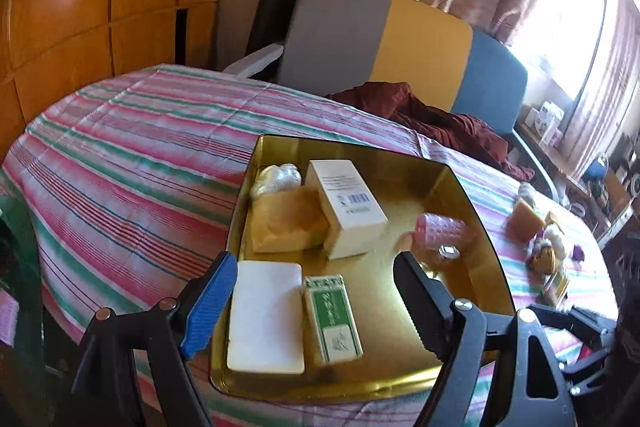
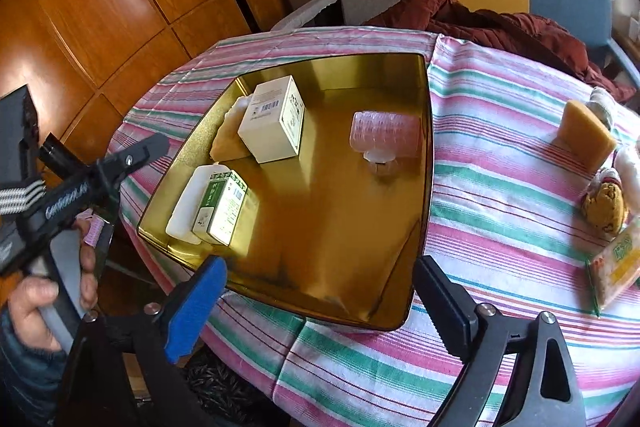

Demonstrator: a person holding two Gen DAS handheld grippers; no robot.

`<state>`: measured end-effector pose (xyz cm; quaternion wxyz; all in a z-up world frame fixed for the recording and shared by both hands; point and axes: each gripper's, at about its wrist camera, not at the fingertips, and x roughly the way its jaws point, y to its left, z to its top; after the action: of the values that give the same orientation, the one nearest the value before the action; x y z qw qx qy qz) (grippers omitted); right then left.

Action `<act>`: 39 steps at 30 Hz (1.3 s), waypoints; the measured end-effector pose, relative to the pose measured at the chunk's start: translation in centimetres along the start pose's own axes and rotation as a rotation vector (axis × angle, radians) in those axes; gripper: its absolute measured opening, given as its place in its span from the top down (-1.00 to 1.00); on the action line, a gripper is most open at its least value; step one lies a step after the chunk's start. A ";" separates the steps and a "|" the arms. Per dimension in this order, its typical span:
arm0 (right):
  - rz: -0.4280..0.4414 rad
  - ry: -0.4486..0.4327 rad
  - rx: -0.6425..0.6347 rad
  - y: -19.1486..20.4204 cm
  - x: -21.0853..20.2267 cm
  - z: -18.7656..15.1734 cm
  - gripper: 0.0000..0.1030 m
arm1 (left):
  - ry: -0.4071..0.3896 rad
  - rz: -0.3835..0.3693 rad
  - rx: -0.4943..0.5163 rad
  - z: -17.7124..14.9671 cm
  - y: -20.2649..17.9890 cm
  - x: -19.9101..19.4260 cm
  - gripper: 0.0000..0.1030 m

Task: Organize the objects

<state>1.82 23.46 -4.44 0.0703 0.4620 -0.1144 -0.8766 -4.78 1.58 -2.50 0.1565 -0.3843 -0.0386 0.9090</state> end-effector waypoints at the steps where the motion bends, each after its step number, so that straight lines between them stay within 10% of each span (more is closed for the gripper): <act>1: -0.004 -0.004 -0.002 0.1 -0.1 0.0 -0.86 | -0.007 -0.004 0.011 -0.3 -0.5 -0.3 -0.58; 39: -0.275 -0.206 -0.087 1.7 -2.5 -0.4 -0.99 | -0.049 0.127 0.096 -2.2 -3.8 -3.1 -0.47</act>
<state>3.57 22.37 -2.23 -0.0426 0.3775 -0.0186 -0.9248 -0.19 4.12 -1.23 0.1156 -0.3559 0.0259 0.9270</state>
